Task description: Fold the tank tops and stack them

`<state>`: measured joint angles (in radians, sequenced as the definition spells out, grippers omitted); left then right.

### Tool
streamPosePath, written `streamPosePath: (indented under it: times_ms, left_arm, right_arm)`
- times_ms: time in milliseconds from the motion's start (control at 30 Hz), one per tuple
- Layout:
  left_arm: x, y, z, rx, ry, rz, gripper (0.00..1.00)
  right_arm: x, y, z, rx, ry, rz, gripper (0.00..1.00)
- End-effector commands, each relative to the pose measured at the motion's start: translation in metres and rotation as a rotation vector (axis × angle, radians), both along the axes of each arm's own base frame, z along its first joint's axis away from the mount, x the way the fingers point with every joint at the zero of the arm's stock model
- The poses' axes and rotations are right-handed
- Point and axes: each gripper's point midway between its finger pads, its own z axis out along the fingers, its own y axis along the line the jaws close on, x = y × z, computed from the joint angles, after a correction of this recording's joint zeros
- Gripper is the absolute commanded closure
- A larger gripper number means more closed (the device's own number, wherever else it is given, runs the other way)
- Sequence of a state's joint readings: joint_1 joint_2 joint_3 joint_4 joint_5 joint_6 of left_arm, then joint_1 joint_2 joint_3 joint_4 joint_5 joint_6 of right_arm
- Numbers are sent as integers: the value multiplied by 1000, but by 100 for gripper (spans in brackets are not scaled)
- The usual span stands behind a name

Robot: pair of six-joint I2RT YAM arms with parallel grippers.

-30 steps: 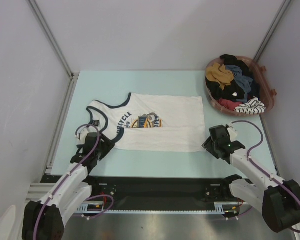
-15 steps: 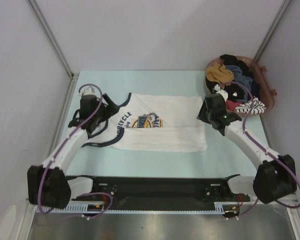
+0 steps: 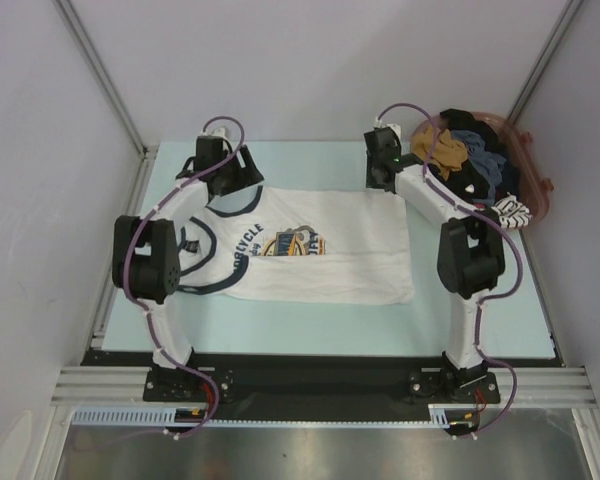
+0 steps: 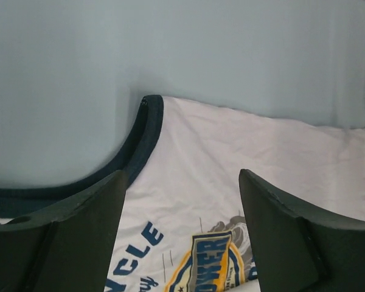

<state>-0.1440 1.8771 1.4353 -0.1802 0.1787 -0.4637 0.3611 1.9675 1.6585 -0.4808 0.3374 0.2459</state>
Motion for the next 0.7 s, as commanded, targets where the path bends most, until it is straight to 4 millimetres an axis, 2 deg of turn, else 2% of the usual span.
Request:
streamPosePath:
  times_ms: [0,33,67,100,133,200,233,300,333,367,400,433,467,533,567,667]
  left_arm:
    - [9,-10,-22,77,52,-75,20]
    - [16,-12,-19,84,41,-76,20]
    - [19,-13,-24,93,49,-82,20]
    - [22,-14,-38,107,75,-77,21]
    - [27,-14,-37,114,79,-74,22]
    - [32,-14,-51,132,100,-70,26]
    - [38,-16,-48,137,87,-70,26]
    - [45,-14,-62,161,108,-57,26]
    - [54,-13,-56,166,95,-49,26]
    - [57,-12,-72,181,126,-41,26]
    - [61,-9,-76,193,137,-29,27]
    - [68,-9,-71,197,137,-24,29]
    - [68,-8,-88,205,177,-18,31]
    - [73,-10,-90,208,188,-19,37]
    - [72,-10,-99,213,206,-16,45]
    - [69,-5,-111,230,239,9,57]
  right_arm:
    - [19,-17,-3,-142,47,-17,61]
    - [22,-17,-8,-155,58,-17,61]
    - [24,-20,-12,-161,71,-19,61]
    - [27,-20,-20,-164,84,-20,61]
    - [31,-21,-20,-163,79,-22,61]
    - [34,-27,-26,-166,87,-33,61]
    - [36,-29,-27,-160,85,-35,61]
    - [37,-33,-31,-145,92,-40,61]
    - [37,-33,-32,-142,92,-41,61]
    - [37,-32,-32,-142,91,-40,61]
    - [37,-31,-34,-135,93,-37,61]
    - [38,-30,-33,-131,85,-36,61]
    - [37,-29,-35,-129,87,-32,61]
    - [38,-30,-35,-130,81,-37,61]
    - [39,-29,-36,-131,83,-36,61]
    - [42,-29,-39,-132,84,-34,61]
